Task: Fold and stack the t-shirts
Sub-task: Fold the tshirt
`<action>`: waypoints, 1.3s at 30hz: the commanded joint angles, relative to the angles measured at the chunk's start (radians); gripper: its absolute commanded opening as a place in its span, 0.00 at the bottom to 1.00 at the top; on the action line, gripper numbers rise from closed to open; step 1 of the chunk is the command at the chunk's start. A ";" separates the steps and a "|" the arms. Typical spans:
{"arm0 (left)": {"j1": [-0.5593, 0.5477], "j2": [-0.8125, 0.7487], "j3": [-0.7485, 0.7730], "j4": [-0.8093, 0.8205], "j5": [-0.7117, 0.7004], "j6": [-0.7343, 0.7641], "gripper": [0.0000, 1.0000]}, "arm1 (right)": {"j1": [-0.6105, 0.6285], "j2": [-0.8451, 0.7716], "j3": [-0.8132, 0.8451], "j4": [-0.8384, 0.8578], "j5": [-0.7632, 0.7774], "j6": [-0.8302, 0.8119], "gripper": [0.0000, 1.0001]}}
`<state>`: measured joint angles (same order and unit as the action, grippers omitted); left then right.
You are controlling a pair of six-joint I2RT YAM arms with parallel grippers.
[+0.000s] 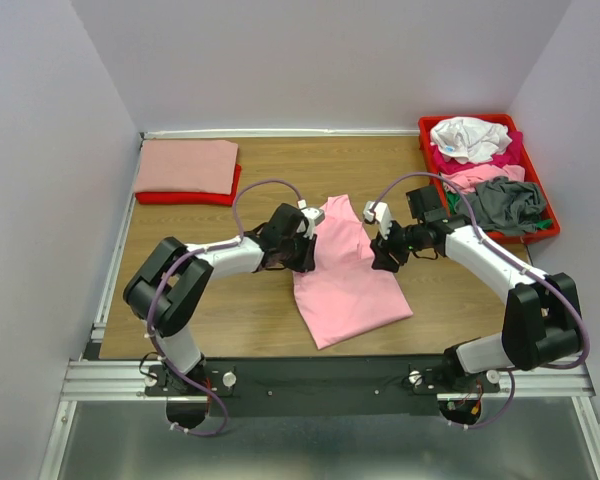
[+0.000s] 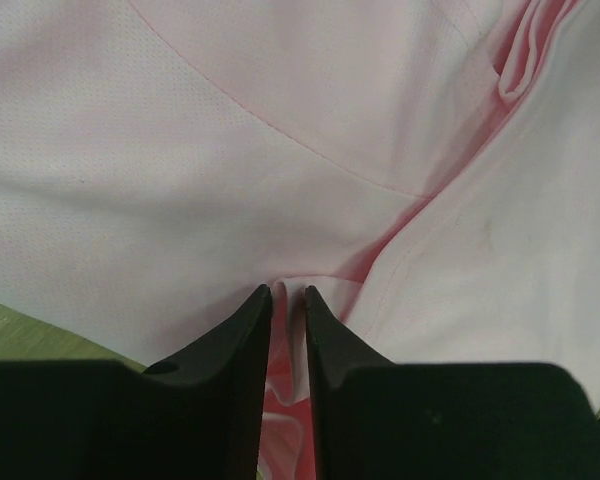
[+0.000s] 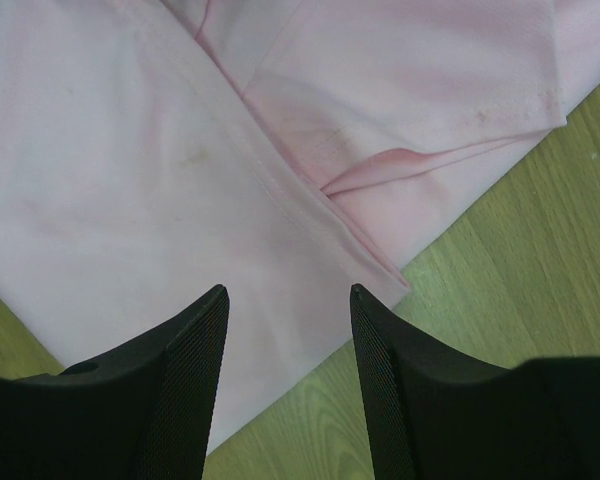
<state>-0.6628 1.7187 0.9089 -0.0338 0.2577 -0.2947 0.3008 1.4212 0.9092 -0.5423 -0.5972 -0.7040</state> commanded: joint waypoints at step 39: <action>0.012 0.032 0.085 0.098 0.402 0.111 0.00 | -0.020 -0.024 -0.020 0.010 -0.035 0.001 0.59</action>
<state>-0.6556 1.7847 1.0195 -0.0048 0.5629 -0.2054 0.2863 1.4185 0.9009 -0.5407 -0.6075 -0.7044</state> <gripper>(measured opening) 0.005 0.590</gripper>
